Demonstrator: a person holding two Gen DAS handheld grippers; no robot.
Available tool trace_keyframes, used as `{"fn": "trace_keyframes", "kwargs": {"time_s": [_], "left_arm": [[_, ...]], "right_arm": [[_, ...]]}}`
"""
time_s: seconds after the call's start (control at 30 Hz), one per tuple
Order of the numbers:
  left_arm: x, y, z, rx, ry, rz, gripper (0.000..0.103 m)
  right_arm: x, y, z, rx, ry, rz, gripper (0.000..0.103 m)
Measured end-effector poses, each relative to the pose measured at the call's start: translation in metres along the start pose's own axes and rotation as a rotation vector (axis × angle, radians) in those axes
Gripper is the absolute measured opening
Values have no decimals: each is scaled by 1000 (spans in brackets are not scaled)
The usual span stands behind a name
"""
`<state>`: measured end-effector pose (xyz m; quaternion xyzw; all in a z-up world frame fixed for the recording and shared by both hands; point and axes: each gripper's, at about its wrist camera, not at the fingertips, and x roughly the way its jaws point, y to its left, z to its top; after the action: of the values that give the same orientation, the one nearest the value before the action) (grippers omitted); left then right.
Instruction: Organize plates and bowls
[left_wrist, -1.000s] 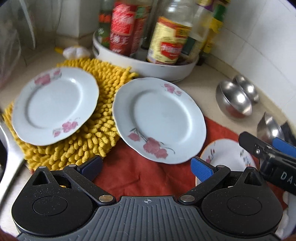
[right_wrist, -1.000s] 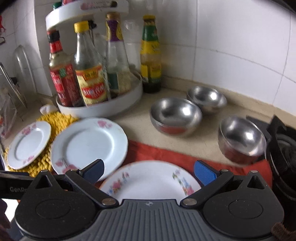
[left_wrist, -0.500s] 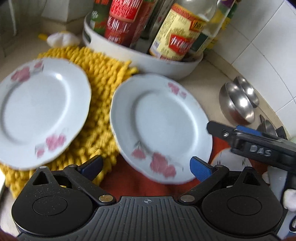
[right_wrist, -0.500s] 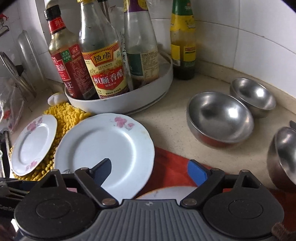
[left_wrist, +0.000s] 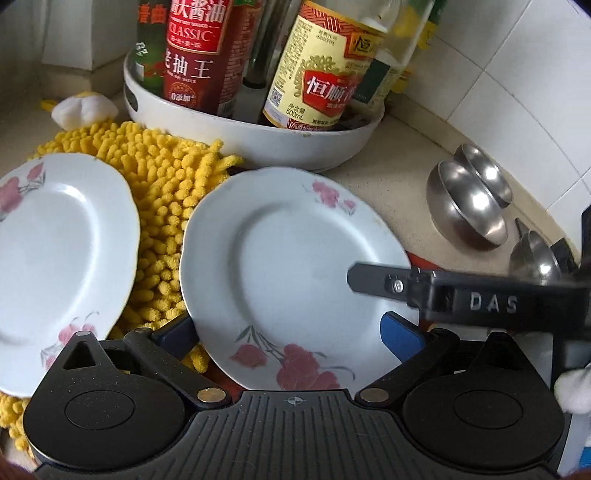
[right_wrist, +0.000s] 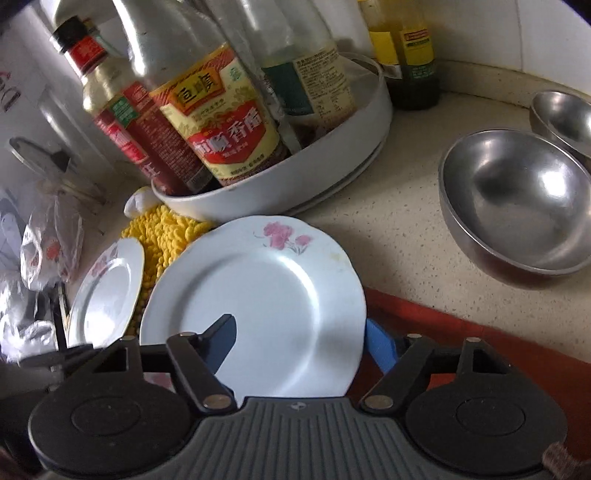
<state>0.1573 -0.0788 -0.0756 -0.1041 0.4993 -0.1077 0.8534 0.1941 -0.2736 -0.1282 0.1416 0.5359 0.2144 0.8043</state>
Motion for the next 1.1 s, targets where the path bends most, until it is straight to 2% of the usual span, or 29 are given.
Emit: {"fn": "trace_keyframes", "kwargs": {"time_s": [0.2, 0.3, 0.43, 0.57, 0.7, 0.77, 0.87, 1.0, 1.1], "left_arm": [[-7, -2, -13, 36, 48, 5, 101], [-7, -3, -14, 39, 39, 21, 100], [-4, -3, -12, 28, 31, 28, 101], [3, -6, -8, 35, 27, 26, 102], [12, 3, 3, 1, 11, 5, 102], [11, 5, 3, -20, 1, -1, 102], [8, -2, -2, 15, -12, 14, 102], [-1, -6, -5, 31, -21, 21, 101], [-13, -10, -3, 60, -65, 49, 101]], "right_arm": [[-11, -4, -8, 18, 47, 57, 73], [-13, -7, -6, -2, 39, 78, 72], [-21, -13, -2, -3, -15, 72, 72], [-3, -13, 2, 32, 42, 96, 75], [-1, -11, 6, 30, 37, 92, 77], [-1, -14, 8, 36, 46, 105, 74], [-5, -25, 5, 94, 33, 119, 66], [-10, -25, 0, 130, 47, 110, 65], [-17, -20, -5, 119, 36, 116, 64]]}}
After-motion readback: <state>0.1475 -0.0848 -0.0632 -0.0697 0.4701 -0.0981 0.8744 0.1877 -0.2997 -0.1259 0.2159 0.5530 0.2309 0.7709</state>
